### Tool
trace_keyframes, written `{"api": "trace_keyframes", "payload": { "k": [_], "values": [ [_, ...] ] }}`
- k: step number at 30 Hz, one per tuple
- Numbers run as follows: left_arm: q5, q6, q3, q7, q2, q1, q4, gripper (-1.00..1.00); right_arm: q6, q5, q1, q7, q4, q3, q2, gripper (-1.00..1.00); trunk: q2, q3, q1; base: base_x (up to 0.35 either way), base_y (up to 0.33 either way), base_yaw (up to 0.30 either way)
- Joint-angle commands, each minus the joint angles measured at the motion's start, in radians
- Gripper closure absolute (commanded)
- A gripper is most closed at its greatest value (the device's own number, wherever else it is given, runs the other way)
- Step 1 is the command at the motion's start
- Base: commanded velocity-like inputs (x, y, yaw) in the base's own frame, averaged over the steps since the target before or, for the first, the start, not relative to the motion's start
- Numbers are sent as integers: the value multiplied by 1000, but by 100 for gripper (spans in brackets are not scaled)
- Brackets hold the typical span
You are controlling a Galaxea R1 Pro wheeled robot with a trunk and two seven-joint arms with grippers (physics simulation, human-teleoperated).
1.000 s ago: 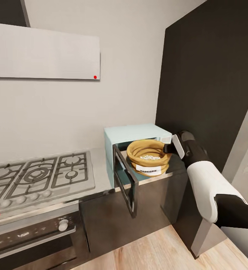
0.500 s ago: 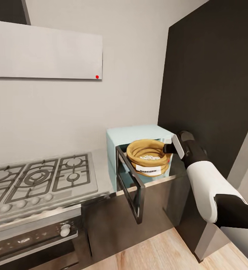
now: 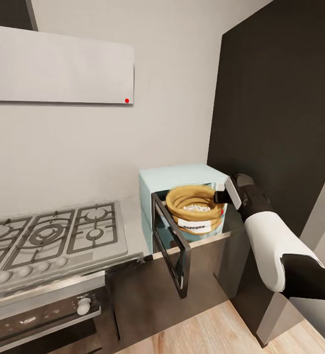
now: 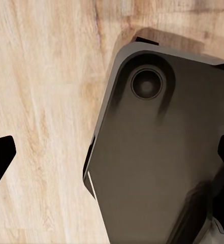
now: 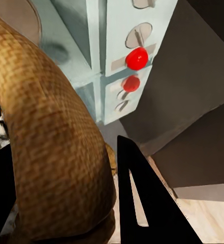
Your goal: In the kitchen, take the popcorn bag from the countertop, put it into the microwave, and heat it until the popcorn is cooked so the cooked popcorn ends up inside the bag.
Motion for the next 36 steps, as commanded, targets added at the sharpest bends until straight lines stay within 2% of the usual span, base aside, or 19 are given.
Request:
{"api": "trace_keyframes", "payload": {
  "k": [1, 5, 14, 36],
  "values": [
    [3, -2, 1, 3, 0, 0, -2, -100, 3, -5, -1, -6, 13, -2, 0, 100, -1, -1, 0, 0, 0, 0],
    [3, -2, 1, 3, 0, 0, -2, -100, 3, 5, -1, -8, 64, -2, -4, 100, -1, -1, 0, 0, 0, 0],
    [7, 0, 1, 3, -1, 0, -2, -100, 3, 6, -1, -8, 69, 0, -2, 100, -1, -1, 0, 16, 0, 0],
    [9, 1, 1, 3, 0, 0, -2, -100, 3, 6, -1, -8, 69, 0, 5, 100, -1, -1, 0, 217, 0, 0]
  ]
}}
